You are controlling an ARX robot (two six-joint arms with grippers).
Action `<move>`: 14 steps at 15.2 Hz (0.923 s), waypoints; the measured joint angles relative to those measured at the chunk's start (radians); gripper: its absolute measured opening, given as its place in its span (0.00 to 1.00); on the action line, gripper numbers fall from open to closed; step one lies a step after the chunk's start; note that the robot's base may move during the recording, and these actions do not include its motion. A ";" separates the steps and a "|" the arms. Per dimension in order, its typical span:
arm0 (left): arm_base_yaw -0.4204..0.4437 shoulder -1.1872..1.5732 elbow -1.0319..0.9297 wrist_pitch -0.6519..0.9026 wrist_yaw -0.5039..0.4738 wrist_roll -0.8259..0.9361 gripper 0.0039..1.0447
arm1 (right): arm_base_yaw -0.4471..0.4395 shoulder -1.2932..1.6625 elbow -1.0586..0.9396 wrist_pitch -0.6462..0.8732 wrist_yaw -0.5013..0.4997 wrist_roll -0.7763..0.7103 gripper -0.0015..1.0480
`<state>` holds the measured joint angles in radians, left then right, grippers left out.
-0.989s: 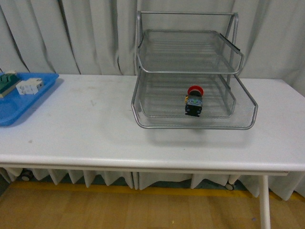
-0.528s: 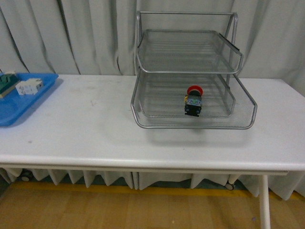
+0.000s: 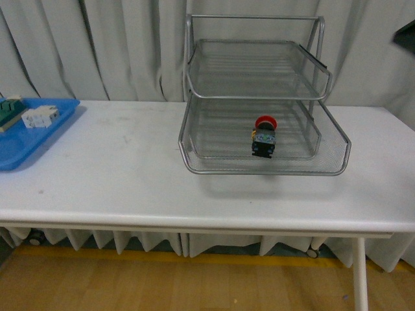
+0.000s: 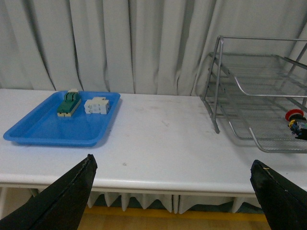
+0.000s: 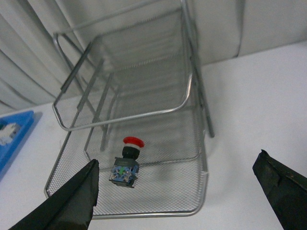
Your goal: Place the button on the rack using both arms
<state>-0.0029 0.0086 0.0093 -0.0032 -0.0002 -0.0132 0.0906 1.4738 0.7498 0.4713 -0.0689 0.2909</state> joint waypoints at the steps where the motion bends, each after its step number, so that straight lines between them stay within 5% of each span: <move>1: 0.000 0.000 0.000 0.000 0.000 0.000 0.94 | 0.037 0.112 0.116 -0.067 0.005 0.010 0.94; 2: 0.000 0.000 0.000 0.000 0.000 0.000 0.94 | 0.077 0.187 0.219 -0.140 -0.007 0.023 0.93; 6: 0.000 0.000 0.000 0.000 0.000 0.000 0.94 | 0.246 0.322 0.369 -0.337 -0.043 -0.016 0.40; 9: 0.000 0.000 0.000 0.000 0.000 0.000 0.94 | 0.284 0.367 0.380 -0.413 -0.037 -0.034 0.04; 14: 0.000 0.000 0.000 0.000 0.000 0.000 0.94 | 0.298 0.477 0.380 -0.491 -0.048 -0.048 0.02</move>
<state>-0.0029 0.0086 0.0093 -0.0032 -0.0002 -0.0132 0.3885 1.9507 1.1301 -0.0196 -0.1173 0.2428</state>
